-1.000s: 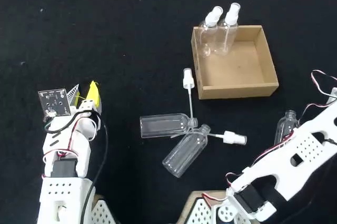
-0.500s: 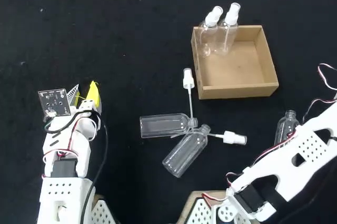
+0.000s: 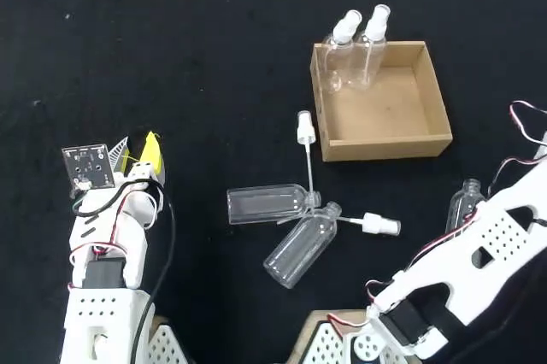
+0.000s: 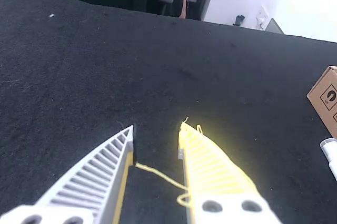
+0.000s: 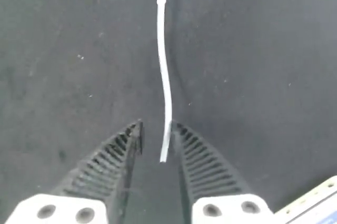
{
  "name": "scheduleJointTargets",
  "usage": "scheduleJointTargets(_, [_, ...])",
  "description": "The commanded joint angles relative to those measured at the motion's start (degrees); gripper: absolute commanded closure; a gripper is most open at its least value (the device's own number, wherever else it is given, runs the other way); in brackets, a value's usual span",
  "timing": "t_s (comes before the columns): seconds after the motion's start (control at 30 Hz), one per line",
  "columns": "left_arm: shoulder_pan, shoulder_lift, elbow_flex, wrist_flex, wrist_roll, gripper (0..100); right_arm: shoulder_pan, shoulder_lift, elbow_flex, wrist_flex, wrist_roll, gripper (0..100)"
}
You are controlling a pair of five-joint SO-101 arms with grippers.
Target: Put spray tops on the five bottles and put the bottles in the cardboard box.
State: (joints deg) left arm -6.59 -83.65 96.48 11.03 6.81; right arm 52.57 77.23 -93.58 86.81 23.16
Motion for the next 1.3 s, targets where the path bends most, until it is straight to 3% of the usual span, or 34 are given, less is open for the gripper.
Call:
scheduleJointTargets(0.0, [-0.40,-0.70,1.36,-0.26,0.35,86,-1.05,-1.19,-2.07,0.97,-0.62,86.9])
scheduleJointTargets(0.27, [-0.40,-0.70,1.36,-0.26,0.35,86,0.18,0.22,-1.98,0.88,-0.70,86.9])
scheduleJointTargets(0.43, [-0.40,-0.70,1.36,-0.26,0.35,86,0.62,2.07,-2.07,0.53,-1.05,94.0])
scheduleJointTargets(1.27, [-0.40,-0.70,1.36,-0.26,0.35,86,0.79,-3.47,-1.89,-1.85,-0.79,94.1])
